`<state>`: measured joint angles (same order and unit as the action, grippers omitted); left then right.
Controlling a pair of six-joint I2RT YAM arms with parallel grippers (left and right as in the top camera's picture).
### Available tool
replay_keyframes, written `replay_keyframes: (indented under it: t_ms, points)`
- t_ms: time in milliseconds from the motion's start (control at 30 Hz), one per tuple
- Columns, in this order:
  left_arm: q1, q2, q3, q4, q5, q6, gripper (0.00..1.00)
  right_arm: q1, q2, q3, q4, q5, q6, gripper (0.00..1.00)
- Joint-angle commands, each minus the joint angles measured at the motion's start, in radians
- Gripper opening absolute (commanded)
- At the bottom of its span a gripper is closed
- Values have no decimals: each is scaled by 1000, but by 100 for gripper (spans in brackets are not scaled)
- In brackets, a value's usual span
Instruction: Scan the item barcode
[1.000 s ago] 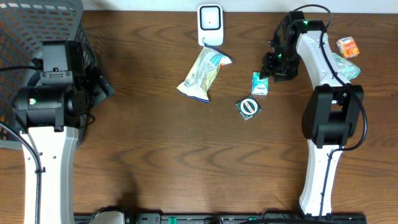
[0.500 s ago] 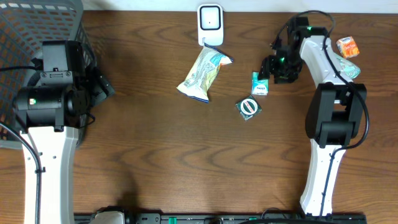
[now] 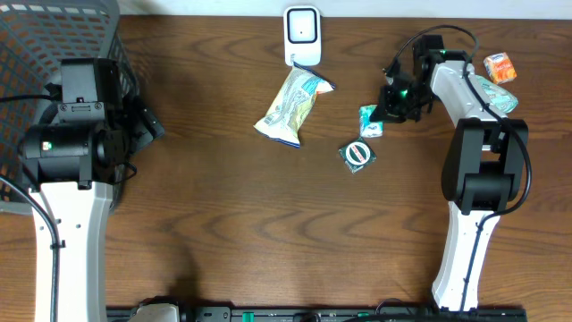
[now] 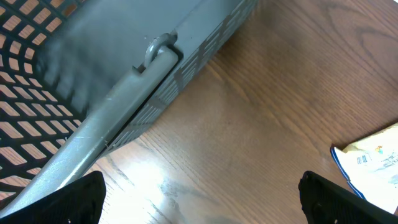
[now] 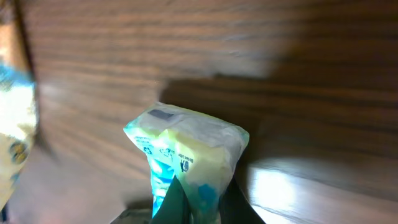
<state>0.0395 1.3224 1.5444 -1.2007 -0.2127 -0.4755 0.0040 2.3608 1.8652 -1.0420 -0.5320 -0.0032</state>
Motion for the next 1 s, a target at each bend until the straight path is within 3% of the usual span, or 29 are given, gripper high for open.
replay_keyframes:
  t_ms: [0,433,733,967]
  points:
    - [8,4,-3,-3,-13,-16,98,3,-32,-18,-16,-348,-199,1]
    - [8,4,-3,-3,-13,-16,98,8,-77,-19,-112,-1030,-390,1]
    - [8,4,-3,-3,-13,-16,98,51,-77,-17,-88,-1030,-379,1]
    - [8,4,-3,-3,-13,-16,98,90,-78,37,20,-1030,-198,1]
